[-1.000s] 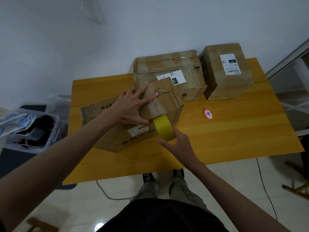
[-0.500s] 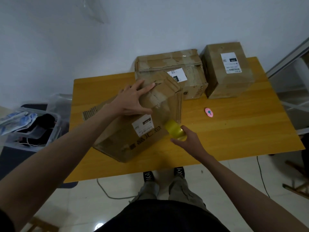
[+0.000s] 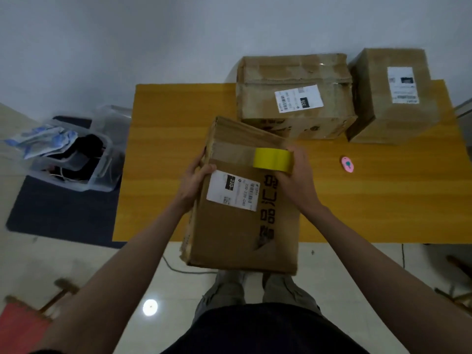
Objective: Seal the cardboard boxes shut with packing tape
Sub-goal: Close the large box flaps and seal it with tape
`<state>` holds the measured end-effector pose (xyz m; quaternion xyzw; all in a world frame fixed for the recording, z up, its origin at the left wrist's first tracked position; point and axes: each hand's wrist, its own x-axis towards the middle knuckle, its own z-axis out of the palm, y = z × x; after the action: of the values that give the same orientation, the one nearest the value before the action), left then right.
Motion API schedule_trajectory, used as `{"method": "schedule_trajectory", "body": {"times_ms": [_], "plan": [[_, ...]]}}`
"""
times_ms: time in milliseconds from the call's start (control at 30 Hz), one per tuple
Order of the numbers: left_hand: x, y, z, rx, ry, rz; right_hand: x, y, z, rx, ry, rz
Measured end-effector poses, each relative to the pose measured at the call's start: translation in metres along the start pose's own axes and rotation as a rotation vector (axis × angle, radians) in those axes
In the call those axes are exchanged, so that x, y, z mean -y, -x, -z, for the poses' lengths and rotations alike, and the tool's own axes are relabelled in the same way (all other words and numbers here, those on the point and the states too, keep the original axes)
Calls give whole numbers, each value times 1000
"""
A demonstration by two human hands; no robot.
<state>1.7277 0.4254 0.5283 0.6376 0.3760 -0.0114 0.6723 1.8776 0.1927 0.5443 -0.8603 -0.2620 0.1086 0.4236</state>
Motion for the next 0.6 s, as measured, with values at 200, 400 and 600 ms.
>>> {"method": "schedule_trajectory", "body": {"times_ms": [200,400,600], "plan": [[49,-5,2,30,107,137,16,-12,-21,39,58,3],[66,-8,-1,6,48,206,17,-3,-35,106,142,-22],[62,-9,-5,-240,-669,-306,17,-10,-32,107,217,33]]}}
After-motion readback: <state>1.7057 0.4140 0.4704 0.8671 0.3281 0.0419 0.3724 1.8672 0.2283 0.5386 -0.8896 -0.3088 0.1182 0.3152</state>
